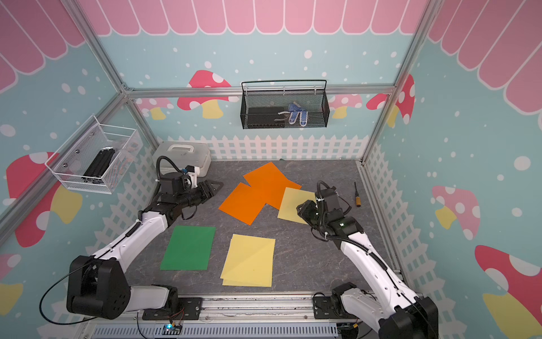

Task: Sort the scattered colored papers by color
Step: Place the colored paper, then pick up the colored paper from the center of the board.

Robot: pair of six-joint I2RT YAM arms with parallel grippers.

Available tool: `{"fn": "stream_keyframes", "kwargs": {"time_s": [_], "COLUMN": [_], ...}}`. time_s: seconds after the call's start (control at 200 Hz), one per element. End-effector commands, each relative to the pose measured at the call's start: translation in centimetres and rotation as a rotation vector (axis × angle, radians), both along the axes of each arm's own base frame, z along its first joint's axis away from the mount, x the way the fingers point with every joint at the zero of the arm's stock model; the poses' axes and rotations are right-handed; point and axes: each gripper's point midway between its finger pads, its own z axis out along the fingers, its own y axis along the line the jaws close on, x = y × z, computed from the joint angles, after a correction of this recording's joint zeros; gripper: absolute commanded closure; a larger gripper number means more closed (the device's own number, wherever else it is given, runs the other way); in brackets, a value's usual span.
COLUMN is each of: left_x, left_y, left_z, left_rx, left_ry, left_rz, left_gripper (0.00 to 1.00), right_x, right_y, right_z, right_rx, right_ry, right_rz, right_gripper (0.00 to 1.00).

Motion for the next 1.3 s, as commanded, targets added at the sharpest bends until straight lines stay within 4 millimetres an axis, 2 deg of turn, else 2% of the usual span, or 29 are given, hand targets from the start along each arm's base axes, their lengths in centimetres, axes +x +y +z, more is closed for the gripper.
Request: {"fn": "stream_keyframes", "kwargs": {"time_s": [0.0, 0.06, 0.155, 0.275, 0.345, 0.385, 0.4, 0.495, 0.57, 0.715, 0.856, 1.116, 1.296], "left_x": [0.5, 0.9, 2.0, 3.4, 4.2, 5.2, 4.7, 5.8, 6.5, 6.3, 5.9, 6.0, 5.7], "left_y": [-3.1, -4.9, -8.4, -13.0, -15.5, -16.2, -17.6, -20.9, -22.9, -26.2, -28.0, -29.3, -29.4], "left_z": [0.0, -0.8, -1.8, -3.4, -4.1, -4.5, -4.7, -5.6, -6.9, -9.9, -12.0, -14.8, -16.2], "left_rx": [-0.011, -0.018, -0.034, -0.041, -0.044, -0.05, -0.053, -0.084, -0.095, -0.055, 0.008, 0.025, 0.04], "left_ry": [-0.008, 0.014, 0.044, 0.08, 0.088, 0.091, 0.094, 0.114, 0.145, 0.207, 0.237, 0.282, 0.314], "left_rz": [-0.087, -0.133, -0.214, -0.313, -0.355, -0.366, -0.393, -0.444, -0.472, -0.53, -0.55, -0.555, -0.547], "left_gripper": [0.35, 0.35, 0.35, 0.38, 0.38, 0.38, 0.38, 0.39, 0.4, 0.4, 0.4, 0.4, 0.4], "right_x": [0.8, 2.5, 4.1, 4.3, 3.9, 3.6, 3.4, 2.7, 2.4, 1.6, 1.1, 0.8, 1.0], "right_y": [-1.8, -3.1, -5.5, -7.8, -8.0, -7.9, -7.8, -7.4, -7.4, -8.0, -8.4, -8.1, -8.2], "right_z": [-3.5, -4.0, -5.3, -7.3, -8.3, -8.9, -9.2, -10.8, -11.9, -13.2, -13.9, -15.8, -17.5], "right_rx": [-0.097, -0.086, -0.067, -0.002, 0.036, 0.05, 0.058, 0.107, 0.142, 0.159, 0.179, 0.245, 0.302], "right_ry": [0.126, 0.12, 0.15, 0.19, 0.207, 0.215, 0.222, 0.245, 0.258, 0.27, 0.286, 0.305, 0.323], "right_rz": [0.086, 0.066, 0.025, -0.009, -0.015, -0.014, -0.014, -0.024, -0.038, -0.062, -0.075, -0.091, -0.11], "right_gripper": [0.5, 0.5, 0.5, 0.5, 0.51, 0.51, 0.5, 0.5, 0.5, 0.5, 0.5, 0.49, 0.49]}}
